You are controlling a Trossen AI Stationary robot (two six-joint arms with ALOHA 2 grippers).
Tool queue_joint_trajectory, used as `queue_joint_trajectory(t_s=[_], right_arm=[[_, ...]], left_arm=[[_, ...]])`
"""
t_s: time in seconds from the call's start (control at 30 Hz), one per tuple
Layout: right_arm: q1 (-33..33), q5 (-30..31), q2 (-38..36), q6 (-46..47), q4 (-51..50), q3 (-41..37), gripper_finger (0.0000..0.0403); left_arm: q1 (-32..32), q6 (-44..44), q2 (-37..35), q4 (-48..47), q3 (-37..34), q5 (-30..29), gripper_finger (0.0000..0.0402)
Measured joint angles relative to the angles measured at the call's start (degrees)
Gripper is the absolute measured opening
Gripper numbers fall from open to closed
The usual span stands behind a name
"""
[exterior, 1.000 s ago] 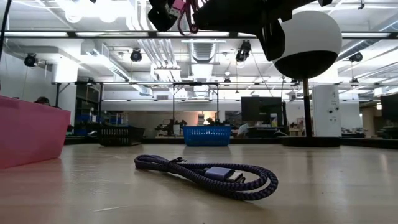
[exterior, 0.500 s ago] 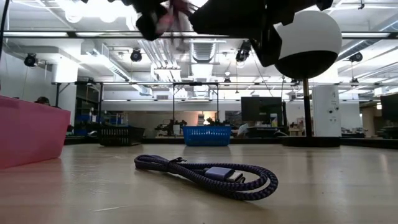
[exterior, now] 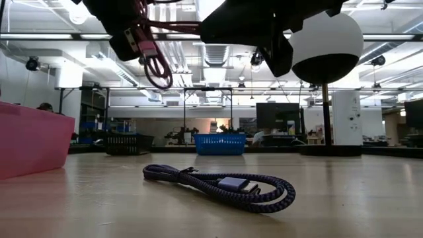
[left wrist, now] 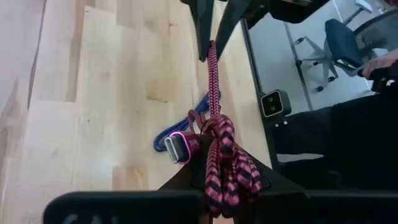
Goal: Pick and place items into bin
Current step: Put the pink tied charger cable into the red bin
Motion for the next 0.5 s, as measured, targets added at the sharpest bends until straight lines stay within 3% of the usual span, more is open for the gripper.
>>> queue_joint_trajectory(t_s=[0.27,0.5], right_arm=[[-0.07,-0.28,-0.04,0.2,0.26,-0.1,0.002],[0.72,-3.04,0.03,0.21,-2.94,-0.48,0.0102]], left_arm=[[0.07,0.15,-0.55,0.4,0.9,0.66,0.0006],[0.02,0.12,-1.23,-3.32,0.92,2.42,0.0006]])
